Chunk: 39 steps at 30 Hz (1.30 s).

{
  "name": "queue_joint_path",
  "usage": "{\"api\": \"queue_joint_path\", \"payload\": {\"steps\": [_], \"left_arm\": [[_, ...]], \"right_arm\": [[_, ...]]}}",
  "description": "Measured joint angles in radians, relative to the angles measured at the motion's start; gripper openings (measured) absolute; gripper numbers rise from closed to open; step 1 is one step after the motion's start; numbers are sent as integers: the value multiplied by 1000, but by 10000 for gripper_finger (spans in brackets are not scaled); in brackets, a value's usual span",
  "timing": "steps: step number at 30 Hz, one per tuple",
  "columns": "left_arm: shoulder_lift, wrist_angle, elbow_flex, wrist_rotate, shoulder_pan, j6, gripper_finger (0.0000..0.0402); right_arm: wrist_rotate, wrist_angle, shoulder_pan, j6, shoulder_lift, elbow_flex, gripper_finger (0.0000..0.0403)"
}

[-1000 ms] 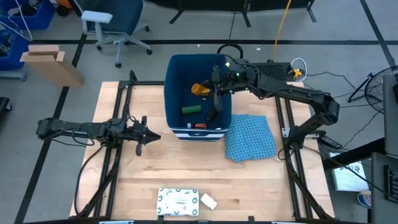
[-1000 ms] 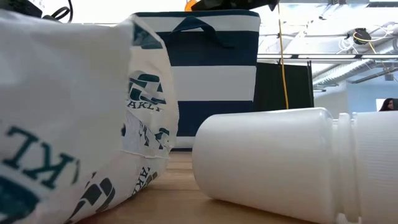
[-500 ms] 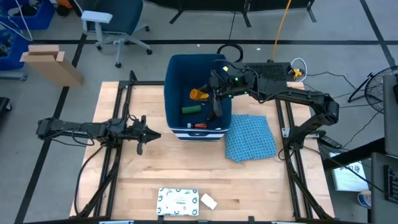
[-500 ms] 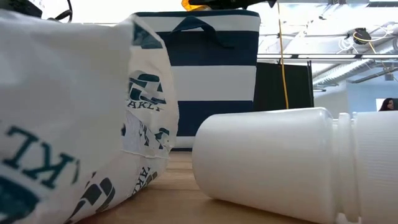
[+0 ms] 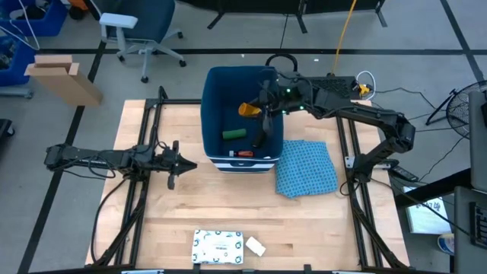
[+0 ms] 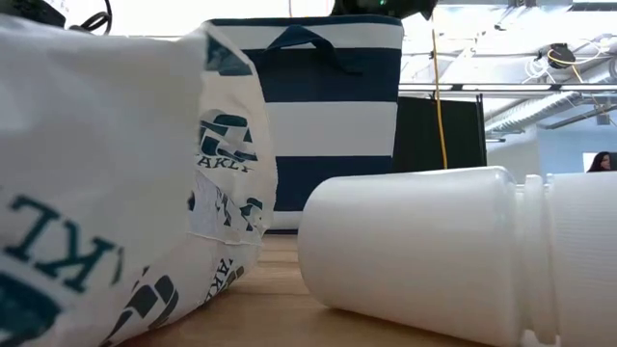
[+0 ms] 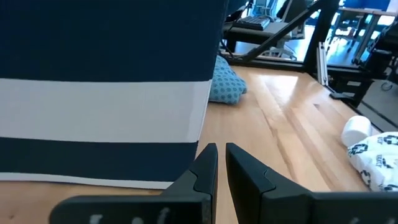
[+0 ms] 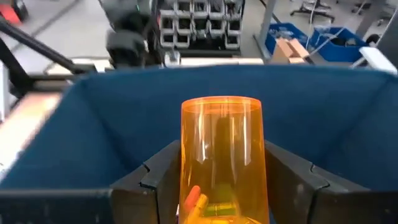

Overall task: Pick & place medical supplies in basket/bin
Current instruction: Put the yellow medicine bottle into the blue bin

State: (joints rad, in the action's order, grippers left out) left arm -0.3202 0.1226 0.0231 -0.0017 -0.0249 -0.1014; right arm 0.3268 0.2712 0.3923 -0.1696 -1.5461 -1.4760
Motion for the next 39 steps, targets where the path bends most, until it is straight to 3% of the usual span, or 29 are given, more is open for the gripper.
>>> {"api": "queue_joint_path", "payload": {"steps": [6,12,15,27,34,39], "left_arm": [[0,6,0,-5,0,42,37],[0,6,0,-13,0,56,37],[0,7,0,-22,1,67,37],[0,6,0,-37,1,71,37],[0,14,0,-93,1,94,37],[0,16,0,-95,1,97,37]], "right_arm": [[-44,19,21,-84,-83,-26,180],[-121,305,62,-253,-169,-110,180],[-121,357,53,-300,-203,-121,180],[-140,184,19,-320,-226,-153,180],[-64,170,-28,-309,-350,-302,175],[-68,221,-24,-317,-454,-375,173]]}}
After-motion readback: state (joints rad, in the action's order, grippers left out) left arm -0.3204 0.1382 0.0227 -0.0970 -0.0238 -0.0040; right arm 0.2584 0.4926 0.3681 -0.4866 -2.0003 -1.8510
